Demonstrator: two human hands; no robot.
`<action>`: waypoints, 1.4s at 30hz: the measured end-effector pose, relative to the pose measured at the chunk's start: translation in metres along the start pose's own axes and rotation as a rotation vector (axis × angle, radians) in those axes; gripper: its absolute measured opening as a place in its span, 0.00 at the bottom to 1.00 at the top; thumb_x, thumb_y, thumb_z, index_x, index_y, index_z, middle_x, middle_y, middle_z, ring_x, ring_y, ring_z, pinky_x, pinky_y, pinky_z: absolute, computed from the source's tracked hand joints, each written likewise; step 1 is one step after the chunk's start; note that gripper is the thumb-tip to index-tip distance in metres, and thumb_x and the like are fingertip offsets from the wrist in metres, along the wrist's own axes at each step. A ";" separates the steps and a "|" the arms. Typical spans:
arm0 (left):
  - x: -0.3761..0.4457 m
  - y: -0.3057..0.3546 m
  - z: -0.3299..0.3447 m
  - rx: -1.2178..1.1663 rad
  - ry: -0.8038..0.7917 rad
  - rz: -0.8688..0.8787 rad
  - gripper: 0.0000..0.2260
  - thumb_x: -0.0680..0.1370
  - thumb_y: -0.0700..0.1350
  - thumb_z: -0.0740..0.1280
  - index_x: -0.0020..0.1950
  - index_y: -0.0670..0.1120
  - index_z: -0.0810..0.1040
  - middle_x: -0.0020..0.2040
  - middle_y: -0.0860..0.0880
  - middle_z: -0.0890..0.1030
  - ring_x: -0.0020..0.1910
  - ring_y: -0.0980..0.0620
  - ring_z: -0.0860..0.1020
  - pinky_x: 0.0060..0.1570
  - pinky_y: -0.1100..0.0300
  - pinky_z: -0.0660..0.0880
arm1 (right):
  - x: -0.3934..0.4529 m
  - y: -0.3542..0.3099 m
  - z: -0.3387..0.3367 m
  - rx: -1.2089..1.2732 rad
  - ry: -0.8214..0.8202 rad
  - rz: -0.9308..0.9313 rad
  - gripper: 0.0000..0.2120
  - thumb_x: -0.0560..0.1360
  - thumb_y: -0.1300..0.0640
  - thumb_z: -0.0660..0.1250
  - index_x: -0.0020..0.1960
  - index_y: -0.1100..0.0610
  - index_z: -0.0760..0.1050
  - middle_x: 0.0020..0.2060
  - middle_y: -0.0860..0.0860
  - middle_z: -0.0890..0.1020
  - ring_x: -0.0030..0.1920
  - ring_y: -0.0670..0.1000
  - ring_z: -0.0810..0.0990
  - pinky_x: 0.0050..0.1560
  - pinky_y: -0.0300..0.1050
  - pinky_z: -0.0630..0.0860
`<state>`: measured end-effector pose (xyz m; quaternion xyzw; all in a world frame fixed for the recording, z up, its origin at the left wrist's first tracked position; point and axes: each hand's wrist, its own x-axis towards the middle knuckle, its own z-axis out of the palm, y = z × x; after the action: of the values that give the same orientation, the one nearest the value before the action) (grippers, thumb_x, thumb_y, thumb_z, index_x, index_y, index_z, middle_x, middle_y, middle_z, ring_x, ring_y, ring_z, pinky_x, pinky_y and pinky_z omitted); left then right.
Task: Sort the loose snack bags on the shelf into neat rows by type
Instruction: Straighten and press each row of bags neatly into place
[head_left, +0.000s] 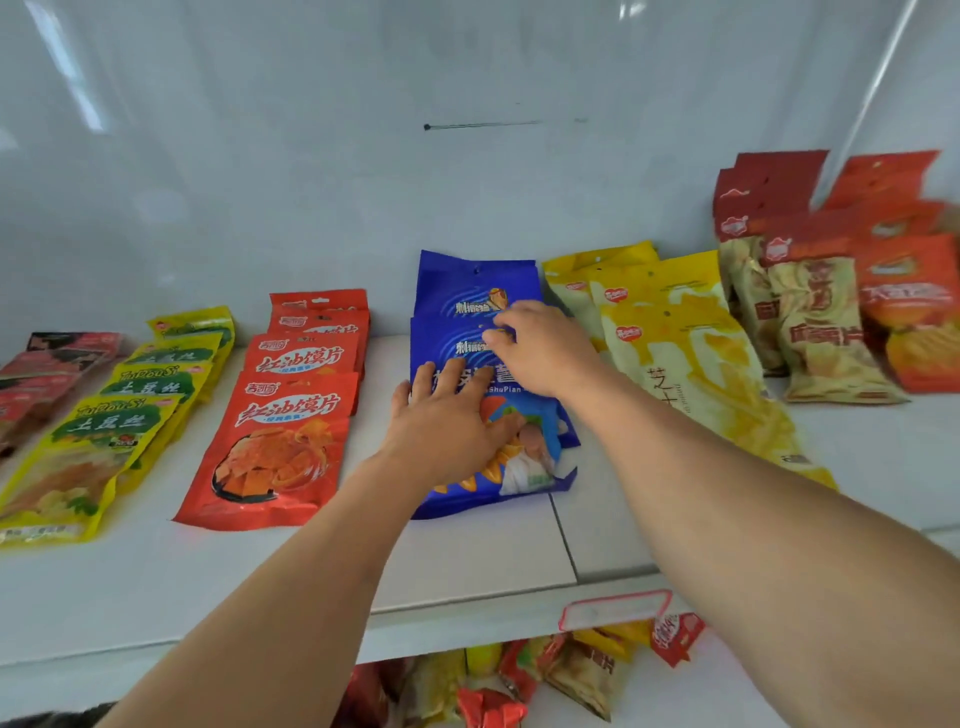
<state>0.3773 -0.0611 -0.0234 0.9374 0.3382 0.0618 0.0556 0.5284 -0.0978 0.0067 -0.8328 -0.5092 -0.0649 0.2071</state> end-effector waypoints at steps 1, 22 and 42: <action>0.000 0.001 -0.002 -0.008 0.006 0.006 0.34 0.79 0.70 0.52 0.81 0.56 0.54 0.82 0.49 0.54 0.81 0.42 0.50 0.78 0.43 0.49 | -0.007 0.002 -0.005 -0.003 0.003 0.014 0.21 0.82 0.43 0.57 0.70 0.52 0.73 0.70 0.52 0.74 0.69 0.54 0.72 0.68 0.54 0.70; 0.042 0.183 0.004 -1.122 0.029 -0.372 0.33 0.75 0.61 0.68 0.74 0.48 0.62 0.68 0.46 0.75 0.62 0.43 0.78 0.62 0.44 0.77 | -0.089 0.188 -0.094 0.414 -0.052 0.441 0.39 0.79 0.34 0.57 0.81 0.56 0.52 0.79 0.54 0.60 0.78 0.57 0.61 0.73 0.51 0.60; 0.116 0.168 0.015 -1.357 0.024 -0.547 0.40 0.71 0.66 0.71 0.78 0.52 0.62 0.60 0.47 0.83 0.57 0.44 0.83 0.62 0.41 0.77 | -0.035 0.241 -0.078 0.856 -0.147 0.408 0.41 0.77 0.31 0.58 0.81 0.51 0.52 0.77 0.49 0.63 0.76 0.53 0.63 0.70 0.50 0.63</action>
<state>0.5730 -0.1160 -0.0046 0.5777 0.4482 0.2521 0.6339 0.7309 -0.2539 -0.0009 -0.7580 -0.3295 0.2518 0.5034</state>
